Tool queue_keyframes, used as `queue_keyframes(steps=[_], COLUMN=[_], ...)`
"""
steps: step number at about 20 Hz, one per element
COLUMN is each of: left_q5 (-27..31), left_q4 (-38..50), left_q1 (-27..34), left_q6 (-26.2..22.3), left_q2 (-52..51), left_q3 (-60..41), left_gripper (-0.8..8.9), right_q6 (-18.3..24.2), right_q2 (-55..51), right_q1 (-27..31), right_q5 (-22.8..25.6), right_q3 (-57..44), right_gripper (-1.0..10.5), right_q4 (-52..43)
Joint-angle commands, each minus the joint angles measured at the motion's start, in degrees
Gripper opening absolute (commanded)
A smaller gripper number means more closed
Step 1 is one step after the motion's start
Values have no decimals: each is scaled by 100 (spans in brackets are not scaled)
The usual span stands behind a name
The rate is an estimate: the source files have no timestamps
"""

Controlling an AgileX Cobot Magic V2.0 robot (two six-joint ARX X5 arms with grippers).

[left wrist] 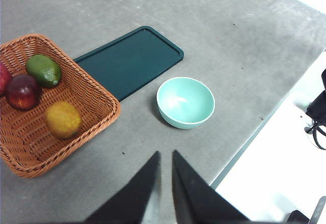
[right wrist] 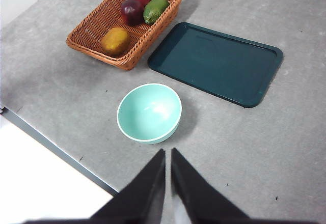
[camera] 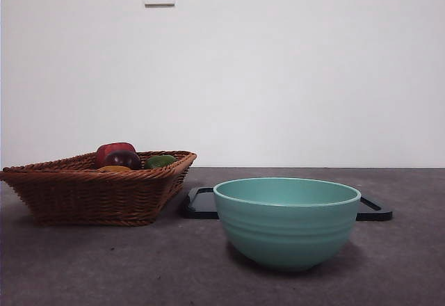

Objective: Pick up the wifruite, put it on the bowl, pick up the plate, put it on desk

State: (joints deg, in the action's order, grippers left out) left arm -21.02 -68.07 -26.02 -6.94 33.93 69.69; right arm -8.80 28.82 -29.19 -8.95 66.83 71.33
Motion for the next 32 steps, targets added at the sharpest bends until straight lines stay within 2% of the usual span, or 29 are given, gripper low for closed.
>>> queue_keyframes(steps=[1,9,13,15,18,21,22,26,32], left_q5=[-26,-28,-17,42,42,149,428,1478,2002], left_q4=[37,33,72,763,2935,4430,4857,5796,5871], left_q1=[-31,17,566,1134,2011,2424,2437,2437,2435], left_q6=[-50,-50,-177,-83,442,1054,1281,1967,1965], left_q2=[11,11,-55,-358,-1187,-1963,-2146,-2594,-3220], left_q3=[63,61,-85,-658,-2330,-3943,-4424,-5698,-6500], left_gripper=[24,24,24,24,24,24,24,24,24], right_q6=[26,26,26,26,26,26,26,26,26], right_q2=[15,15,15,15,15,15,15,15,15], right_q1=[-31,-31,-31,-31,-31,-31,-31,-31,-31], right_q5=[0,0,2,0,0,0,0,0,0], right_q3=[111,111,111,111,111,111,111,111,111], right_gripper=[9,9,9,9,9,9,9,9,9], right_q4=[-59,-61,-59,-59,-59,-59,-59,-59,-59])
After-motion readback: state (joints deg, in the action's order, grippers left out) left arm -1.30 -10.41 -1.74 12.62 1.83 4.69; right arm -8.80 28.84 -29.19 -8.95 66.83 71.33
